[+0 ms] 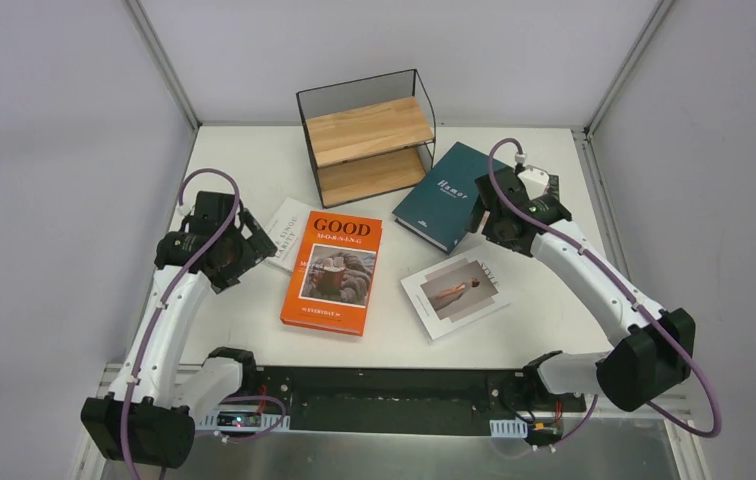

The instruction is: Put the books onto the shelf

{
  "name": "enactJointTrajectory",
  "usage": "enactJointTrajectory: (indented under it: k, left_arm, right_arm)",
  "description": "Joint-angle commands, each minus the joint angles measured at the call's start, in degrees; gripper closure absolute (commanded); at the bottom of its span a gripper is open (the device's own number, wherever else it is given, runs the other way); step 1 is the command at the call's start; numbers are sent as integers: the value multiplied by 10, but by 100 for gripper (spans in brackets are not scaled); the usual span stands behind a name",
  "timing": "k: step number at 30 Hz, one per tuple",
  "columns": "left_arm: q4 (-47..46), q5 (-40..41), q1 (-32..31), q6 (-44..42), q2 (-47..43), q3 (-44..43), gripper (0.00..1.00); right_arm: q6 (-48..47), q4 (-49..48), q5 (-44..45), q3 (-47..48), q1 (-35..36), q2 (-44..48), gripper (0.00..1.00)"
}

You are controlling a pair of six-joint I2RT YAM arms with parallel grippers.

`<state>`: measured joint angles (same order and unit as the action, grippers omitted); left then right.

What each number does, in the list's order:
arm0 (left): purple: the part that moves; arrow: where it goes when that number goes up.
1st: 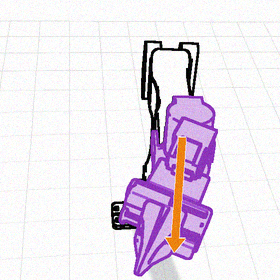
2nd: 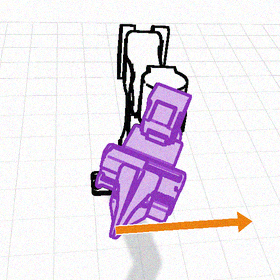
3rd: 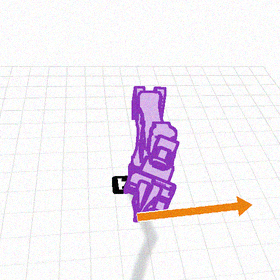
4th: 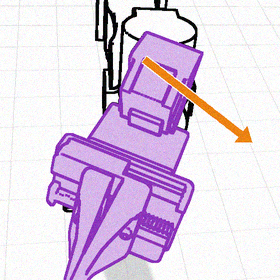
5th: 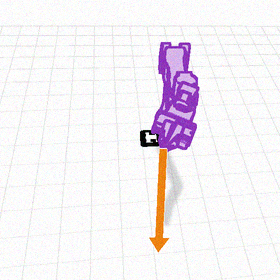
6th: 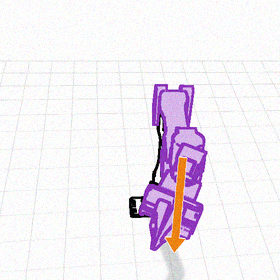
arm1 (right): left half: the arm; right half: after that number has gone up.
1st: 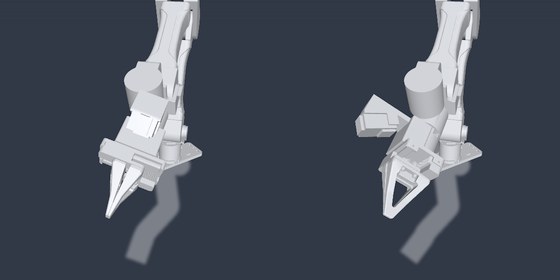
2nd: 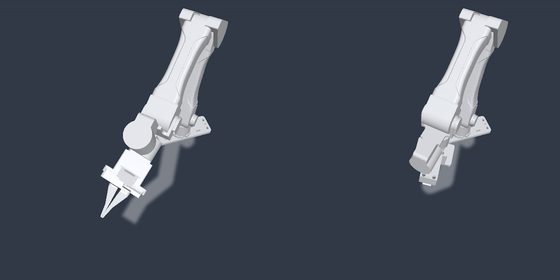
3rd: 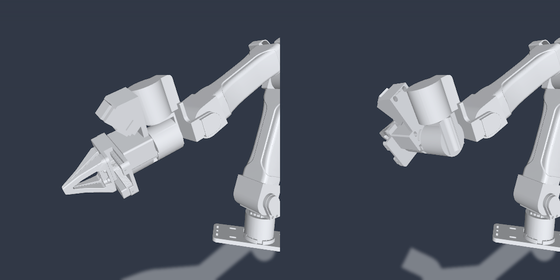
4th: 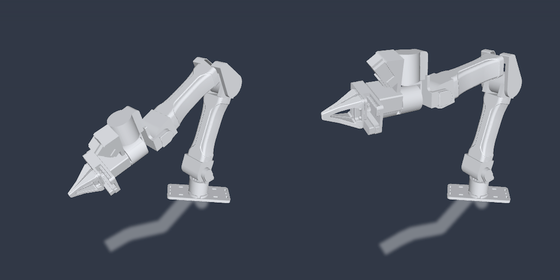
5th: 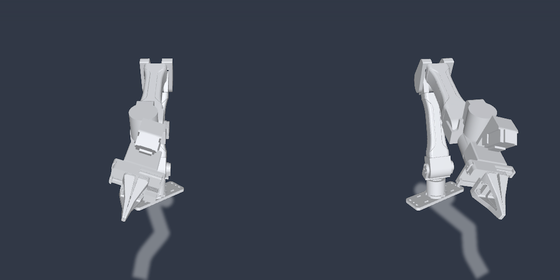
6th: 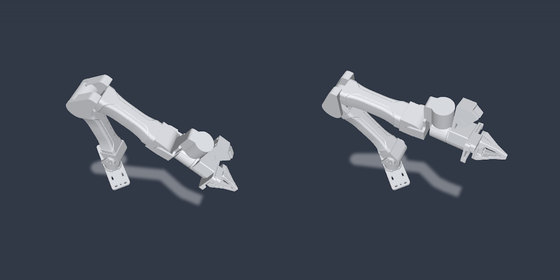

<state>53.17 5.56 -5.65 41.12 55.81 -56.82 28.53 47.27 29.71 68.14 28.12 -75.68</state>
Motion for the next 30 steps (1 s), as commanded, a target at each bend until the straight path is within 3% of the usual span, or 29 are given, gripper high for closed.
enactJointTrajectory:
  k: [1, 10, 15, 19, 23, 27, 30]
  left_arm:
    - [19, 28, -1, 12, -28, -9, 1]
    - [10, -25, -2, -39, -25, 5, 1]
    - [-43, -115, -21, -66, -51, 34, 1]
    - [-78, -106, -101, -75, -78, 52, 1]
    - [-98, -88, -189, -69, -50, 44, 1]
    - [-108, -3, -312, -71, 1, 10, 1]
    - [-111, 48, -372, -66, 44, -24, 1]
  right_arm:
    - [9, -14, -6, -15, 0, 35, 0]
    - [2, -67, -56, -68, 0, 69, 0]
    - [-16, -107, -94, -103, -1, 94, 1]
    - [-25, -146, -175, -135, -23, 124, 3]
    - [-14, -208, -338, -182, -102, 154, 3]
    - [15, -271, -473, -208, -188, 148, 4]
    - [28, -298, -502, -211, -213, 116, 4]
